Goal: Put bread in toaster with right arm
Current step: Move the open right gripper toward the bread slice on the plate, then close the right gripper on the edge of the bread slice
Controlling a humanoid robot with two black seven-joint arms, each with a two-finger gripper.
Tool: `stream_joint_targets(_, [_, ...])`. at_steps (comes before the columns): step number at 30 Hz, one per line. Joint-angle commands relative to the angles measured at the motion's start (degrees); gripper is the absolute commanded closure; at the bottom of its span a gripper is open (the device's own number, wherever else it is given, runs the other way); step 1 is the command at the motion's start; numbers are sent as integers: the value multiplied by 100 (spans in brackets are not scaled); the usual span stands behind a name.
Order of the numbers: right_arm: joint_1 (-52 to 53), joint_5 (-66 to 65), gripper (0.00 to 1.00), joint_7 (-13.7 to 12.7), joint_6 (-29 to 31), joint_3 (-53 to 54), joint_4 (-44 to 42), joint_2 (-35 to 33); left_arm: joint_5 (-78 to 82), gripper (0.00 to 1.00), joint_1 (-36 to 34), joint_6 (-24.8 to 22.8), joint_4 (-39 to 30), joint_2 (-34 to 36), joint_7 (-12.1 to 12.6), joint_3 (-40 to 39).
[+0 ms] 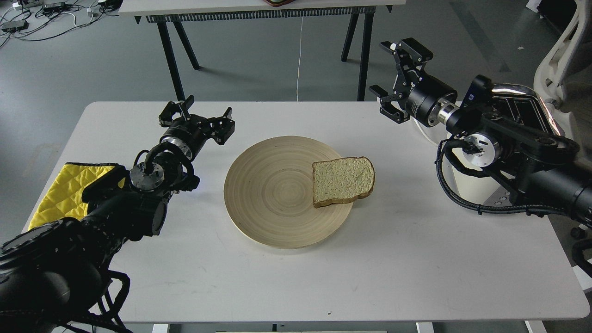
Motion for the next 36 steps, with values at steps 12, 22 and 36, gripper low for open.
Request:
stream_joint_targets(12, [10, -482, 2, 4, -1304, -1968, 509, -25, 0, 0, 4, 0, 0, 0, -1, 0])
stream_joint_targets(22, [10, -490, 3, -22, -1630, -2557, 1107, -131, 0, 0, -5, 0, 0, 0, -1, 0])
stream_joint_targets(36, [-34, -543, 15, -22, -1639, -2865, 1231, -69, 0, 0, -5, 0, 0, 0, -1, 0])
